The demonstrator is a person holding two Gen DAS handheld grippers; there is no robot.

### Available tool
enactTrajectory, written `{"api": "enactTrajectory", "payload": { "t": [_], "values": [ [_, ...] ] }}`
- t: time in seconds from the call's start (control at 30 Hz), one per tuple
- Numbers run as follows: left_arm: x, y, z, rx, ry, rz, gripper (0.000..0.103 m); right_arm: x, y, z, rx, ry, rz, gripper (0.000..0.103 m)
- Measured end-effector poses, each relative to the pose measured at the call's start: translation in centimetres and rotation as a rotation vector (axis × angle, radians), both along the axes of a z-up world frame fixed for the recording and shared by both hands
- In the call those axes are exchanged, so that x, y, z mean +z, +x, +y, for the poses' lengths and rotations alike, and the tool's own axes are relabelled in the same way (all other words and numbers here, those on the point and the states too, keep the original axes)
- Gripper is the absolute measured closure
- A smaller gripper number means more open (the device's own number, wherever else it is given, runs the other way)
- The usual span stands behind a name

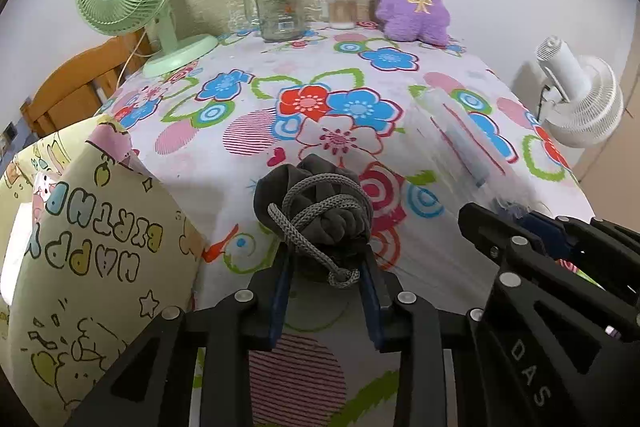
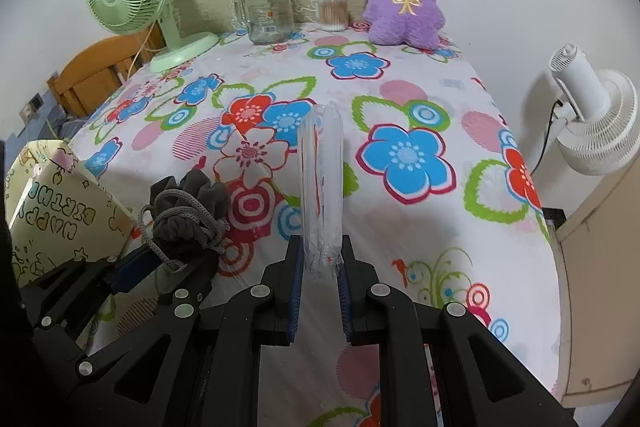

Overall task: Organize soft objects
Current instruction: 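Lift both held items and carry them over the paper storage box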

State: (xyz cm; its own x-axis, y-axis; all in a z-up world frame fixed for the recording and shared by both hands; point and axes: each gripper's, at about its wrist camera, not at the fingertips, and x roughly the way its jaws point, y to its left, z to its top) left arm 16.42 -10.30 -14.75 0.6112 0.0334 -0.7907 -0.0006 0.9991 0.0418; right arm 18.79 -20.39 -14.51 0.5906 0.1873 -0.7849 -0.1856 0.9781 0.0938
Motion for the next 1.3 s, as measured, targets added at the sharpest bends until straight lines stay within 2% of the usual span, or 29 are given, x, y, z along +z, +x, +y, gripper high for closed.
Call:
{"api": "enactTrajectory", "payload": {
  "t": [0.73,1.3],
  "values": [
    [2.6,-4.7,-1.0,-0.109,0.013,-0.035,0.072,1.7,-5.0,-1.3,-0.109,0.04,-0.013,0.084],
    [7.5,-8.0,-1.2,-0.17,0.013,-0.125,0.072,6.6,-9.3,-1.6,-0.169,0.032,-0.108,0.084]
  ]
}}
